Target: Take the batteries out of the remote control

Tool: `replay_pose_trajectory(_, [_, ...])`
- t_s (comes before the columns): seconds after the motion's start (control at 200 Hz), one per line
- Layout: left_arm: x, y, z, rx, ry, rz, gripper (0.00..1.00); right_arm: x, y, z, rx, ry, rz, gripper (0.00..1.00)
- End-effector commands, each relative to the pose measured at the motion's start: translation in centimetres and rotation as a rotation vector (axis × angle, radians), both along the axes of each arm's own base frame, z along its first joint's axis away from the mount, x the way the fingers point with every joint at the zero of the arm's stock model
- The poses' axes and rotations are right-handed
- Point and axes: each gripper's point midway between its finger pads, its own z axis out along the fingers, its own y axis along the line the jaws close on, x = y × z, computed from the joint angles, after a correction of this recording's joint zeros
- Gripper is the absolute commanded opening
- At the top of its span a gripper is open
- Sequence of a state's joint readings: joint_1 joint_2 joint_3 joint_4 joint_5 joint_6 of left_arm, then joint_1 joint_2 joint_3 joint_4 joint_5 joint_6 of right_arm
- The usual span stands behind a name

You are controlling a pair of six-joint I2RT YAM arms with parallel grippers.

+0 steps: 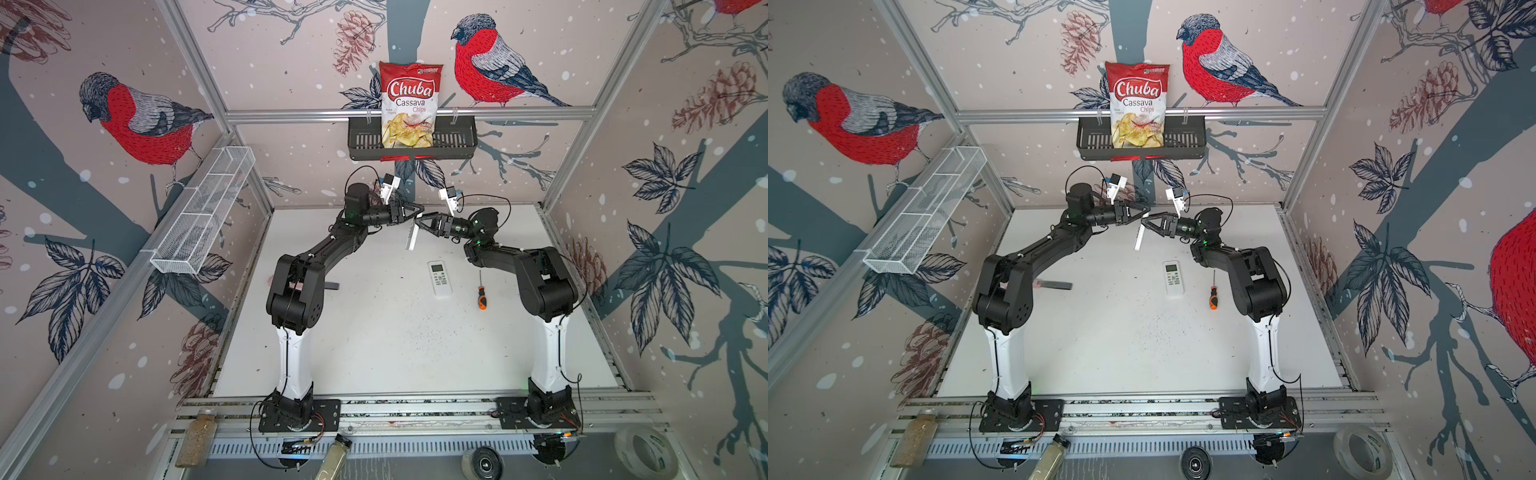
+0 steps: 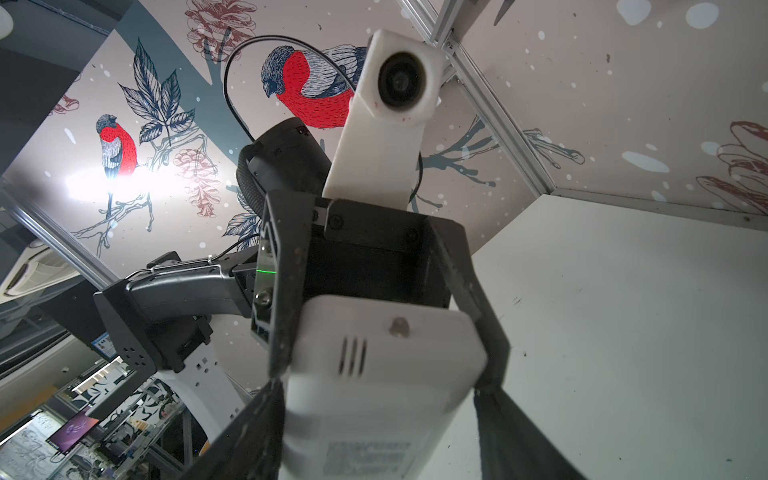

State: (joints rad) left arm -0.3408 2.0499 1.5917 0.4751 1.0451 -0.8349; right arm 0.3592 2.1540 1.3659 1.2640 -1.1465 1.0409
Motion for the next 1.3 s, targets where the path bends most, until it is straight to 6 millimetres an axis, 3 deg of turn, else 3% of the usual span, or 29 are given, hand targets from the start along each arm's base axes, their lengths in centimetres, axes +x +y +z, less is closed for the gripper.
replay_pose_trajectory(0.0, [-0.5,-0.1,1.5,-0.027,-0.069,-0.018,0.38,-0.3,-0.1,0.2,0.012,-0.028,0.009,0.69])
replay_pose_trajectory(0.4, [-0.6,-0.1,1.2,-0.028,-0.065,-0.016,0.38,-0.3,-0.2,0.3,0.028,-0.024,0.011,0.49])
replay_pose_trajectory(0.74, [-0.6,-0.1,1.1,-0.030,-0.065,-0.017,0.41,-0.3,-0.4,0.4,0.033,-0.019,0.006,0.43])
replay_pose_trajectory(0.891, [-0.6,-0.1,0.9,-0.028,-0.072,-0.019,0.56,-0.3,-0.5,0.6,0.038,-0.020,0.001,0.41])
replay_pose_trajectory(0.946, [-0.6,0.0,0.8,-0.026,-0.075,-0.017,0.68,-0.3,-0.5,0.7,0.039,-0.022,-0.001,0.40])
replay_pose_trajectory(1.036, [-0.3,0.1,0.7,-0.022,-0.078,0.000,0.98,-0.4,-0.7,0.9,0.041,-0.030,-0.005,0.40])
replay_pose_trajectory(1.296, [1.2,1.3,1.0,-0.008,-0.088,0.074,0.99,-0.2,-1.1,0.8,0.037,-0.019,-0.013,0.37])
